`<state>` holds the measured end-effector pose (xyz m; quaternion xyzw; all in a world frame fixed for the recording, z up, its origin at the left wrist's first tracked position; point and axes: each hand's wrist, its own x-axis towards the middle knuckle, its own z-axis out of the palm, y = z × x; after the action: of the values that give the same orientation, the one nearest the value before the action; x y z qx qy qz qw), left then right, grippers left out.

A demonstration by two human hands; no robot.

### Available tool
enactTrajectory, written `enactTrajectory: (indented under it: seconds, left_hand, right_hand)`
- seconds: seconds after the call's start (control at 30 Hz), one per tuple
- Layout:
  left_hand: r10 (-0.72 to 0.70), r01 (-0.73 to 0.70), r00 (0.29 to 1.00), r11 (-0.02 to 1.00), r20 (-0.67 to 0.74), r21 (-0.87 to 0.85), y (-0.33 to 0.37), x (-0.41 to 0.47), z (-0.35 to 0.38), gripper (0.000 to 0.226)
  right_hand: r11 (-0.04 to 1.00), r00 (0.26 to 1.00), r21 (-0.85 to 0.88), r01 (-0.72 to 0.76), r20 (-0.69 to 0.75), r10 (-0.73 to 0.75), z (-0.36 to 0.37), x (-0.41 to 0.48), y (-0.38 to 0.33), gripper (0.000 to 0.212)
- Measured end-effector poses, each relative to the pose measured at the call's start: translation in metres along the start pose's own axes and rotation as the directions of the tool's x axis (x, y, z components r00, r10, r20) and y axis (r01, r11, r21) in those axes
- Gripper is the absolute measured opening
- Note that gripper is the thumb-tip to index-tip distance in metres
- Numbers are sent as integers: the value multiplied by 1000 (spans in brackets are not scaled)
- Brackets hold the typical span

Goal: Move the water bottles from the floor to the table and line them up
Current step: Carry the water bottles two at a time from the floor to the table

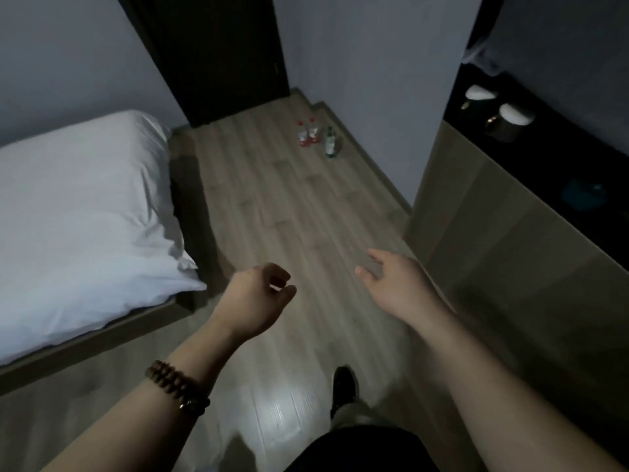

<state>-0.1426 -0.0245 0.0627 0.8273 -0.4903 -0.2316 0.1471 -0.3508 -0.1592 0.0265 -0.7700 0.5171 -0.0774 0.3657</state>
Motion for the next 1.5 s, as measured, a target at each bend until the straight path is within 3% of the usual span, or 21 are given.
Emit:
enactTrajectory:
  seconds: [0.23, 0.4, 0.7, 0.87, 1.1, 1.27, 1.33, 1.43, 1.5]
  left_hand:
    - [-10, 8, 1000, 999, -28, -51, -27, 161, -75, 30]
    - [2, 1, 1000, 995, 31, -103, -64, 272, -105, 33]
    - [75, -68, 996, 989, 50, -128, -143, 509, -204, 26]
    - [123, -110, 989, 982, 81, -152, -165, 618, -257, 21]
    - [168, -142, 979, 970, 119, -196, -195, 771, -287, 16]
    - [229, -219, 964, 972, 136, -82, -212, 894, -309, 19]
    - [214, -211, 961, 977, 173, -38, -219, 943, -322, 21]
    - [221, -226, 949, 974, 227, -4, -228, 1006, -345, 23]
    - [220, -225, 946, 974, 239, -7, -234, 1047, -362, 22]
  right_hand:
    - [997, 997, -51, 59, 53, -56, -3, 152, -92, 58]
    - [995, 996, -64, 71, 59, -67, 6, 263, -141, 59]
    - [998, 998, 23, -53, -38, 54, 34, 472, -254, 58]
    - [995, 995, -14, -97, -31, 96, 37, 560, -312, 55]
    - [983, 982, 25, -182, -54, 183, 50, 695, -347, 52]
    - [975, 974, 73, -211, -63, 216, 59, 820, -367, 53]
    - [969, 972, 109, -224, -48, 230, 59, 873, -379, 42]
    - [955, 963, 151, -255, -51, 266, 59, 943, -397, 9]
    - [958, 966, 161, -236, -68, 249, 53, 985, -416, 21]
